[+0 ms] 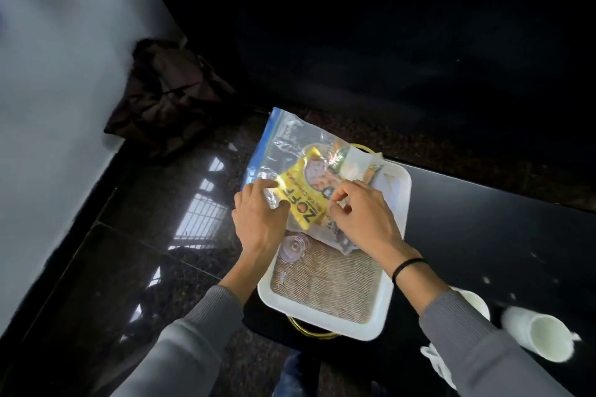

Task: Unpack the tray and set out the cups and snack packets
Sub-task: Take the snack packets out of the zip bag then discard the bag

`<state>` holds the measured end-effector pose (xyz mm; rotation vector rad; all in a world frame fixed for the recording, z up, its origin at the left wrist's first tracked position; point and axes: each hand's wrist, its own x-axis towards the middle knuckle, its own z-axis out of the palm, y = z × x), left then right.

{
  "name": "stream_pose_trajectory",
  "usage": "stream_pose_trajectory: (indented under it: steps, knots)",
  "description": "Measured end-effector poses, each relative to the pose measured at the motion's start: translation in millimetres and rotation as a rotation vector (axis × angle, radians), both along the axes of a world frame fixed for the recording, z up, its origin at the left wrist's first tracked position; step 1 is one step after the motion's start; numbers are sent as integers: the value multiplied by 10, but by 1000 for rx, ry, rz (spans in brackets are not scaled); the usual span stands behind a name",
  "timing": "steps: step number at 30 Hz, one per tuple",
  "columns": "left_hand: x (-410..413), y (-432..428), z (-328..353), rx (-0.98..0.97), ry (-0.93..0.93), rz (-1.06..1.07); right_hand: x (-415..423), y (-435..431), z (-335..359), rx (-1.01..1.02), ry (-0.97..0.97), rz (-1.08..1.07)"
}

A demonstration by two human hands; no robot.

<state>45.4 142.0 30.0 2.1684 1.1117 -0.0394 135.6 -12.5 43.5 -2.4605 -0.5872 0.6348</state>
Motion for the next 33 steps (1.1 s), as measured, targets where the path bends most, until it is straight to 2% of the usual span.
stream_pose_trajectory:
  steps: [3,8,10,13,17,20,24,29,33]
  knots:
    - [40,289,-129,43,86,14,13,142,-63,-10,-7,1]
    - [230,673,-443,-253,185,77,43,230,-173,-17,-9,-38]
    - [276,759,-518,-305,144,122,39,236,-204,-9,-7,-58]
    - [283,869,-565,-220,99,128,18,214,-215,13,8,-87]
    - [228,890,-496,-103,13,-22,-24,201,-162,12,19,-77]
    - [143,808,-396,-84,-11,-128,-36,185,-56,4,26,-58]
    - [32,552,-96,-29,-91,-183,-44,152,177,38,53,-49]
    - [-166,-10,503,-112,-216,-209,-119,44,541,153,119,-129]
    - [-285,-476,880,-204,-315,-224,-248,-109,817,278,308,-207]
